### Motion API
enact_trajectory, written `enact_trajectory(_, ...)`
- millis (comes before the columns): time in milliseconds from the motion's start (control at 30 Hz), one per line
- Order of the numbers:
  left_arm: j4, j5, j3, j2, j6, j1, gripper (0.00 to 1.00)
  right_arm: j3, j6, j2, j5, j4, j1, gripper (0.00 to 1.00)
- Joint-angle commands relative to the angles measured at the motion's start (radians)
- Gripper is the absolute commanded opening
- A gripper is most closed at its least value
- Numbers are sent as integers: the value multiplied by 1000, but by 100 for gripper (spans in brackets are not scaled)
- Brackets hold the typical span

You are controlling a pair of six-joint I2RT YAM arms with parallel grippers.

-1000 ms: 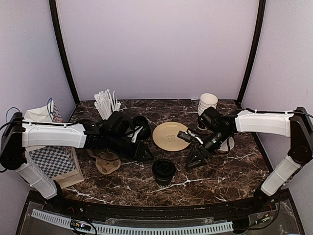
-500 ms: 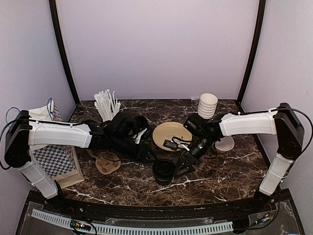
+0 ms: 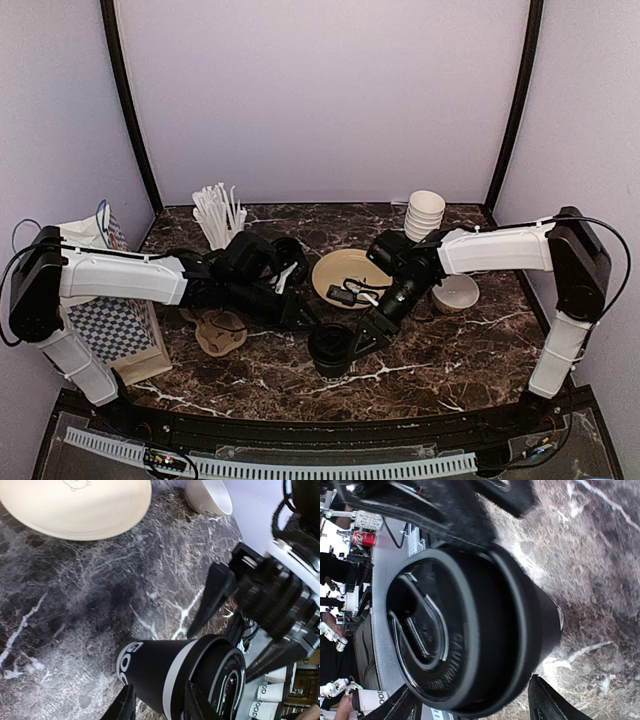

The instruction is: Pack the takeout coffee

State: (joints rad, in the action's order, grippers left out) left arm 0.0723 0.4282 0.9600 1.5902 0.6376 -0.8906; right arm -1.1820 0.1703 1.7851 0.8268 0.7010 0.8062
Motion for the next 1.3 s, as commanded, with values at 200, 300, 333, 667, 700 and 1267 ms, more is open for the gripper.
enact_trajectory(200, 151, -72, -105, -25, 5, -22, 29, -1, -72, 123, -561, -59, -2, 72)
enact_trajectory(300, 183, -80, -103, -22, 9, -26, 26, -30, -56, 130, -621, -43, -5, 72)
enact_trajectory(333, 183, -80, -103, -21, 9, -28, 25, -51, -43, 129, -605, -29, -9, 71)
enact_trajectory(667, 38, -34, 13, -109, -2, -45, 40, -135, 156, -54, -189, 116, -48, 76)
enact_trajectory(700, 29, -36, 27, -116, -1, -45, 44, -143, 169, -68, -177, 133, -48, 77)
enact_trajectory(1267, 118, -171, 106, -143, -105, -44, 54, -236, 204, -66, -215, 177, -50, 74)
